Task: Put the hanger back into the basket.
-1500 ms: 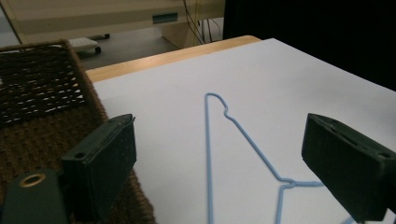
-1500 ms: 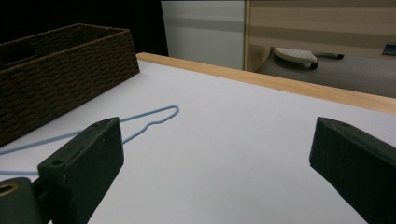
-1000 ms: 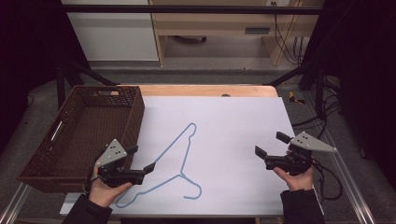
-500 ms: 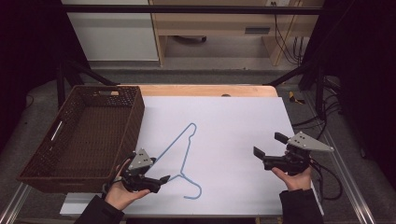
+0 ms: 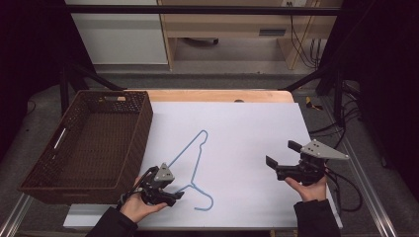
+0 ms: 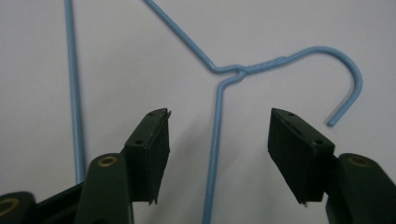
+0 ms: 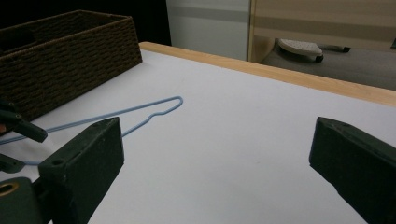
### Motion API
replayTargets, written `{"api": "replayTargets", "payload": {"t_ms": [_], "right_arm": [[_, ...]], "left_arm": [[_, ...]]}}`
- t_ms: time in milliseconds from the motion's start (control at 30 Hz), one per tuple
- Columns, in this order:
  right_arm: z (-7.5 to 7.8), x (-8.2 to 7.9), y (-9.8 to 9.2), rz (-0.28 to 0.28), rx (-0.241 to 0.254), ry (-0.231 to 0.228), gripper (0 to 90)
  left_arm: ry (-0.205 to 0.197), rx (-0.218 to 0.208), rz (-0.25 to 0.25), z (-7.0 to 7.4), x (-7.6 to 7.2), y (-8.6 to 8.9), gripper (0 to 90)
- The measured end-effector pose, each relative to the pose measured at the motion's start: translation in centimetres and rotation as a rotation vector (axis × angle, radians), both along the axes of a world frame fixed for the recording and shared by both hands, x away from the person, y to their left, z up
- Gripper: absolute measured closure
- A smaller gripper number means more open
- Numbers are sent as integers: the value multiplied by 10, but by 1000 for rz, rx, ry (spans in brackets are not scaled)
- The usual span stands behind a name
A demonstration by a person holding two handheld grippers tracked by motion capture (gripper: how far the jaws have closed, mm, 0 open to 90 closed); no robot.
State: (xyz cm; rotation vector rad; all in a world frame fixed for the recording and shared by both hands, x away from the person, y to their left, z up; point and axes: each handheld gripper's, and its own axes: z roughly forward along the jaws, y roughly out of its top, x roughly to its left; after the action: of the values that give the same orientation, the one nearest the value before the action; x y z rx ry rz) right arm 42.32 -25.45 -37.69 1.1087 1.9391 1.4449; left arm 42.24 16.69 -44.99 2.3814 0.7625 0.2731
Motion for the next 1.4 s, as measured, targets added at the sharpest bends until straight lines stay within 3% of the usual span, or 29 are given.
{"api": "replayTargets", "payload": {"t_ms": [67, 267, 600, 700, 900, 1000, 1267, 1300, 1400], "right_arm": [[0, 0, 1, 0, -2, 2, 37], [-1, 1, 2, 7, -9, 6, 37], [-3, 2, 3, 15, -21, 8, 37], [-3, 2, 4, 16, -21, 13, 37], [-4, 4, 8, 19, -21, 17, 37], [-4, 4, 9, 25, -27, 18, 36], [-6, 4, 12, 34, -35, 24, 37], [-6, 4, 12, 34, -33, 25, 37], [-7, 4, 13, 33, -29, 26, 37]], "left_arm": [[9, 32, -9, -4, 1, -3, 432], [17, 73, -26, -11, 3, -7, 577], [42, 69, -19, -11, 8, -8, 789], [62, 66, -13, -10, 11, -8, 814], [47, 106, -18, -9, 10, -13, 828], [55, 105, -19, -9, 10, -14, 843], [11, 139, -24, -9, 5, -19, 866], [5, 158, -37, -8, 5, -18, 867], [-1, 148, -32, -8, 4, -19, 869]]}}
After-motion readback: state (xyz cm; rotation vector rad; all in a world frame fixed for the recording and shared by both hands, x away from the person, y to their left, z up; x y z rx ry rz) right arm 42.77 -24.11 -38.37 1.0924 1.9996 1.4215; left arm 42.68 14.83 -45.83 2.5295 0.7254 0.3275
